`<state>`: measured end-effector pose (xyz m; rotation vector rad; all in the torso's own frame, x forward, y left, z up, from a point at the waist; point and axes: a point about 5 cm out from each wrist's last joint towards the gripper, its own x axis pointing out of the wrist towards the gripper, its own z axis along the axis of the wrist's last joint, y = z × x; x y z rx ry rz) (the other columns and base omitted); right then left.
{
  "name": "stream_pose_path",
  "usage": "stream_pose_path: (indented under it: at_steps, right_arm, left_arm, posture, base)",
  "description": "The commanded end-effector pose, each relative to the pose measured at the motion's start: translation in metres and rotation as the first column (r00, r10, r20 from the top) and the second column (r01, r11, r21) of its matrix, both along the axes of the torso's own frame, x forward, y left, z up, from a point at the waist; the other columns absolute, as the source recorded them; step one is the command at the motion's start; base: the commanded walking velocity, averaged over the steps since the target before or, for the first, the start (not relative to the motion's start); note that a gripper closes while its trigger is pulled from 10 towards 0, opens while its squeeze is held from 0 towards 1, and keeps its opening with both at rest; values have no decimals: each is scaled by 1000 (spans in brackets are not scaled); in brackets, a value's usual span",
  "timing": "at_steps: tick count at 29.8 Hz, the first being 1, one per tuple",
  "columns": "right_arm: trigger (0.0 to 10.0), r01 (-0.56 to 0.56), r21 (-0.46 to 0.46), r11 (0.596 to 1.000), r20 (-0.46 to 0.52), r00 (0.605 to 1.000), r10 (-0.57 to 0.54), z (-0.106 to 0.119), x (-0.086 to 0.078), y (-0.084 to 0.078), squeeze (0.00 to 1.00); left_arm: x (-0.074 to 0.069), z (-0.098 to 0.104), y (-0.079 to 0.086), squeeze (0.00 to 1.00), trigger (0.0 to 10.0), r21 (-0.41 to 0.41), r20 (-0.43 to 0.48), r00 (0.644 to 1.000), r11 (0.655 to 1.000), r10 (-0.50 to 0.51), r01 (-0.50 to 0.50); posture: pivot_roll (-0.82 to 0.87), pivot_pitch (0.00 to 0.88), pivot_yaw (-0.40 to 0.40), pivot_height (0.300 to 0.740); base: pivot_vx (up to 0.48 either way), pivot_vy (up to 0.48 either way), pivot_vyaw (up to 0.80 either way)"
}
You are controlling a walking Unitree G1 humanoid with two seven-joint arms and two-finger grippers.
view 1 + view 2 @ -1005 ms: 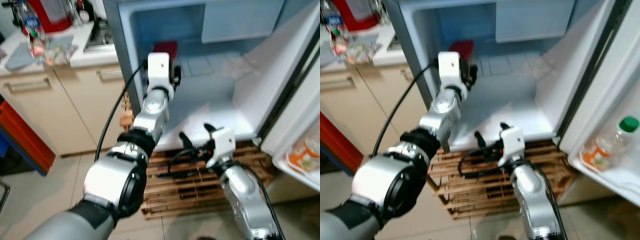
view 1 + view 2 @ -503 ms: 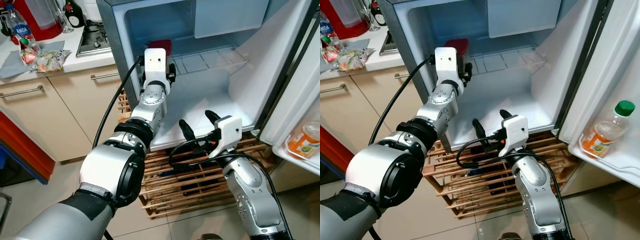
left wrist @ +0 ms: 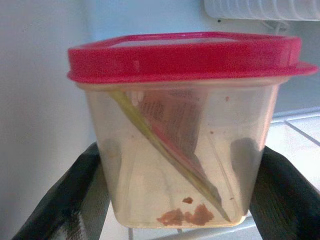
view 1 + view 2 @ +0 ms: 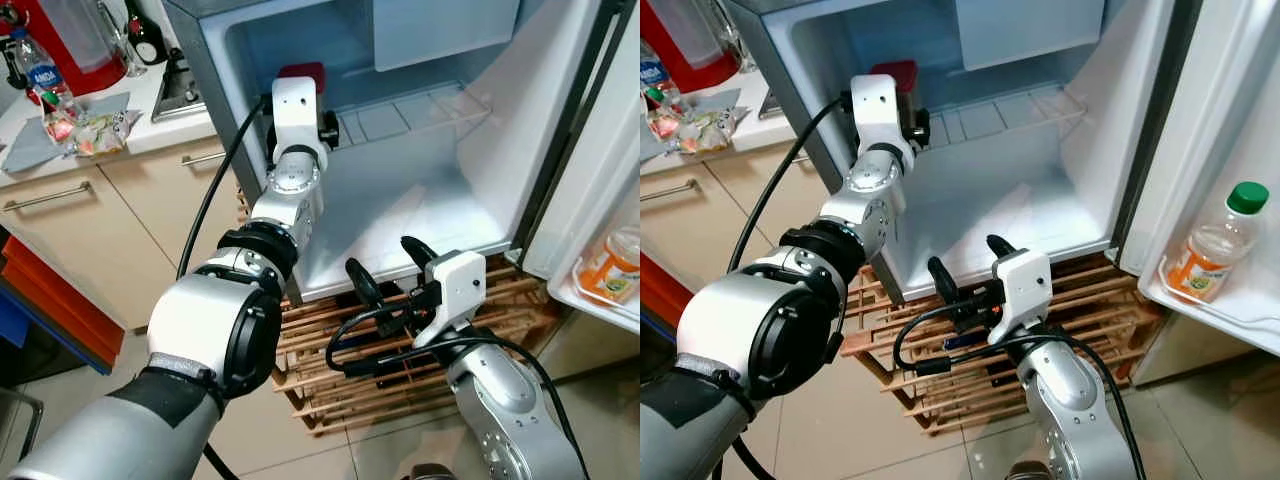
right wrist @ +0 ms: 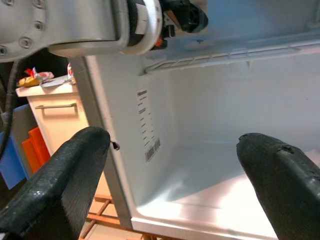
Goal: Restocking fridge
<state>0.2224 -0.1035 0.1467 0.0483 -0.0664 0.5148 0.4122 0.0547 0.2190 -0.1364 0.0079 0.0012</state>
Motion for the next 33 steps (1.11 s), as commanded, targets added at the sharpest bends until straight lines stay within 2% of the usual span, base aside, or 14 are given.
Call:
stream_pose_path:
  at_steps: [1,8,11,15,17,21,24,28,29,30,31,33]
  right_arm:
    - [10000,-24,2,1000,8,1000,24,6,-5,4,0]
    - [10000,-56,-23,998,14,998,56,11,-13,7,0]
    - [10000,-50,-34,998,9,999,50,12,-15,5,0]
    - [10000,-48,-37,998,8,999,49,12,-16,6,0]
    - [10000,-43,-43,998,6,999,43,11,-16,5,0]
    - [10000,-35,-37,999,-2,999,34,10,-16,5,0]
    - [10000,-37,-30,999,-12,999,36,8,-15,4,0]
    - [10000,-52,-21,998,-24,998,51,4,-12,6,0]
    - [10000,-57,-20,998,-26,998,57,4,-11,7,0]
    - [10000,-57,-20,998,-26,998,57,4,-11,7,0]
    - [10000,-69,-19,997,-28,997,68,2,-9,8,0]
    - [10000,-76,-19,997,-28,997,76,2,-7,9,0]
  left_arm:
    - [1,-1,5,1000,10000,-28,-25,999,999,35,-36]
    - [2,3,5,1000,10000,-20,-11,1000,999,28,-29]
    - [3,5,6,1000,10000,29,3,1000,999,26,-26]
    - [3,7,7,1000,10000,10,3,1000,999,30,-30]
    - [3,17,2,1000,10000,-1,40,999,1000,15,-15]
    - [1,20,-9,1000,10000,44,71,997,999,-25,22]
    - [1,15,-7,1000,10000,57,72,997,998,-19,15]
    - [-1,10,-6,1000,10000,116,84,996,993,-33,23]
    - [-1,9,-5,937,10000,133,86,996,991,-30,18]
    - [-1,9,-5,937,10000,133,86,996,991,-30,18]
    - [-1,6,-2,0,10000,156,89,996,988,-24,10]
    - [-1,5,2,0,10000,174,94,995,985,-19,2]
  posture:
    - [-467,0,207,740]
    - [-494,0,205,740]
    - [-501,0,205,740]
    - [-498,0,209,740]
    - [-480,0,204,740]
    - [-456,0,196,740]
    - [-419,0,181,740]
    - [-383,0,164,740]
    - [-369,0,160,740]
    - [-369,0,160,740]
    - [-359,0,154,740]
    - [-349,0,150,740]
  base:
    - [0,0,0]
    - [0,0,0]
    - [0,0,0]
    - [0,0,0]
    - [0,0,0]
    - [0,0,0]
    - [0,0,0]
    - [0,0,0]
    - [0,0,0]
    - [0,0,0]
    - [0,0,0]
    - [0,0,0]
